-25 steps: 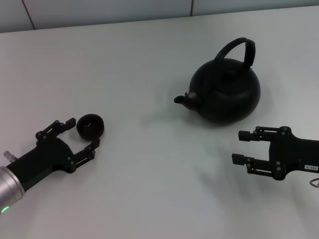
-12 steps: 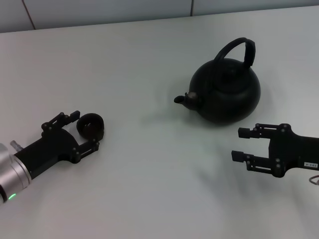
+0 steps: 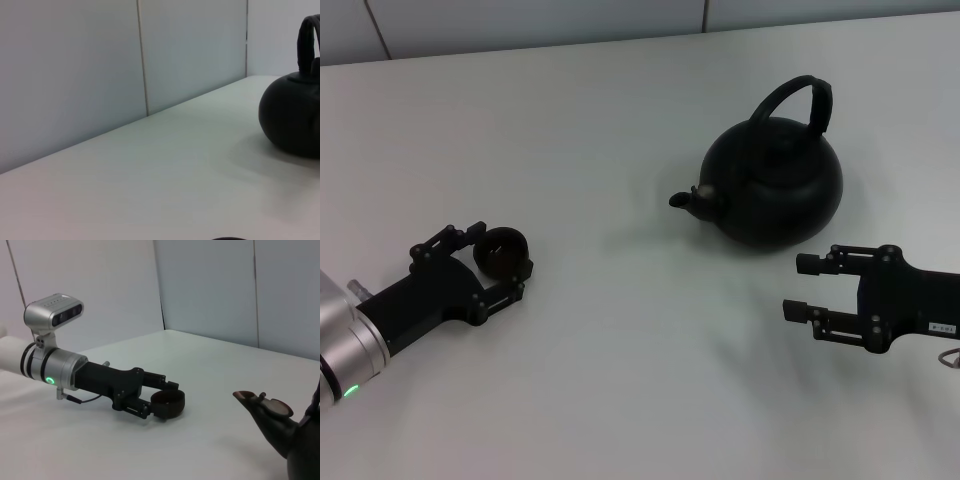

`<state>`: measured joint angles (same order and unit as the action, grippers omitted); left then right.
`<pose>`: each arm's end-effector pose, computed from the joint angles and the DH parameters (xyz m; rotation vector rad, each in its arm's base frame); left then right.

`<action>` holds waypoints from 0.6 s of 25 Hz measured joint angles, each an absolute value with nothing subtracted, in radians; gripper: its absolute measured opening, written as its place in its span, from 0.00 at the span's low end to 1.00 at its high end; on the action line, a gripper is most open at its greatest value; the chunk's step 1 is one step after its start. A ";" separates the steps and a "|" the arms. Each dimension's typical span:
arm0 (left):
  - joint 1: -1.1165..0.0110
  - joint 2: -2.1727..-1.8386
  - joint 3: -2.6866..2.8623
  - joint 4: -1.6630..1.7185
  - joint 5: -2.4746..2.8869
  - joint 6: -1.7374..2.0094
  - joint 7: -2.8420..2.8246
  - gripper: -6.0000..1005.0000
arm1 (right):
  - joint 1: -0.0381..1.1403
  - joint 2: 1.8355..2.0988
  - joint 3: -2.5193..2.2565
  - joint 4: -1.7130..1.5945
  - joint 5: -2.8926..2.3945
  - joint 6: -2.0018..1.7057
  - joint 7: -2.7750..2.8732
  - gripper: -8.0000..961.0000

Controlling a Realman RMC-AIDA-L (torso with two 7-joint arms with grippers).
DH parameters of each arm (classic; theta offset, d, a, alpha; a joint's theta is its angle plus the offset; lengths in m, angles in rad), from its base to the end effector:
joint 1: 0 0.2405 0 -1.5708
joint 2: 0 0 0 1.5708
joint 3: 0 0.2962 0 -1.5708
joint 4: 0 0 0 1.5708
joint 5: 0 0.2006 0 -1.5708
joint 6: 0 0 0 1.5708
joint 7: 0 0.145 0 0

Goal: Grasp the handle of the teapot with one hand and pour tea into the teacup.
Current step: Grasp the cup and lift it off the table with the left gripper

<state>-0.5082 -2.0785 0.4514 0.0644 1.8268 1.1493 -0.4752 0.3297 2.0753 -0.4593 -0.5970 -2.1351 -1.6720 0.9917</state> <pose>-0.3432 0.3147 -0.0926 -2.3806 -0.3926 -0.5184 0.3594 0.2575 -0.0133 -2.6360 0.4868 0.6502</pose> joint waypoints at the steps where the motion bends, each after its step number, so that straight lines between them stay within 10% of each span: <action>1: -0.508 -2.079 0.451 0.064 1.827 1.149 -0.475 0.73 | 0.330 2.075 -0.459 -0.597 -2.135 -1.672 0.992 0.63; 15: -0.539 -2.078 0.458 0.029 1.833 1.219 -0.475 0.70 | 0.338 2.075 -0.459 -0.595 -2.135 -1.670 0.992 0.63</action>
<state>-0.5391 -2.0784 0.4580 0.0292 1.8334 1.2191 -0.4745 0.3376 2.0753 -0.4586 -0.5951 -2.1351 -1.6696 0.9925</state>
